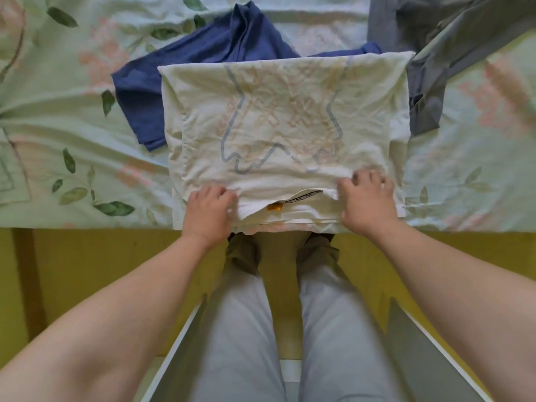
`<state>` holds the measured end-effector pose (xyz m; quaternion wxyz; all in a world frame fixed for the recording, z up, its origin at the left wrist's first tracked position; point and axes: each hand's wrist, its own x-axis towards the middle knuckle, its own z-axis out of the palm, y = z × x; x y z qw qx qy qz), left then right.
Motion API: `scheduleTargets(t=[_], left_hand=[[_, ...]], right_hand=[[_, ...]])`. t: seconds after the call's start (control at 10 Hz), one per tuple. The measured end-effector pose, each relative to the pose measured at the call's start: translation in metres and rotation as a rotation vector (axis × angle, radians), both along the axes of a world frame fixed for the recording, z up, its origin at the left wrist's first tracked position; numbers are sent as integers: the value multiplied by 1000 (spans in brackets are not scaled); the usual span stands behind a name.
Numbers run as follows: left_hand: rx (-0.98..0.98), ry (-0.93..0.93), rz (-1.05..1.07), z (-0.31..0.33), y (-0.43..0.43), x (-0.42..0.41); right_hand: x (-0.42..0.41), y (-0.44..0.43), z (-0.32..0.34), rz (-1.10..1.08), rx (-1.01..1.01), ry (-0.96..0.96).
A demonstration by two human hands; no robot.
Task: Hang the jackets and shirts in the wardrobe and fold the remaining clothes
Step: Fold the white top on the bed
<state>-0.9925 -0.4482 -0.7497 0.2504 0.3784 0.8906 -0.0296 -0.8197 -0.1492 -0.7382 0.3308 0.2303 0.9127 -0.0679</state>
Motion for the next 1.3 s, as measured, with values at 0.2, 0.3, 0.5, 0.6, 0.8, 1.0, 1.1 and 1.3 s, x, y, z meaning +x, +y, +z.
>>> scheduleTargets(t=[0.2, 0.3, 0.5, 0.6, 0.8, 1.0, 1.1, 1.3], left_hand=[[-196, -133, -233, -5, 16, 18], [-277, -101, -215, 3, 41, 14], [77, -115, -19, 30, 180, -11], [224, -174, -31, 43, 278, -24], [253, -137, -76, 37, 426, -36], [-55, -40, -179, 13, 475, -42], [-140, 11, -164, 17, 481, -45], [-51, -209, 11, 41, 509, -31]], right_hand=[[11, -27, -6, 185, -231, -113], [8, -23, -6, 27, -274, -12], [-5, 24, -3, -823, -101, 321], [7, 55, -4, -1138, -66, 191], [29, 81, -19, -1267, -431, 96], [43, 91, -29, -1142, -660, 164], [50, 93, -32, -1089, -744, 190], [71, 128, -18, -994, -725, 280]])
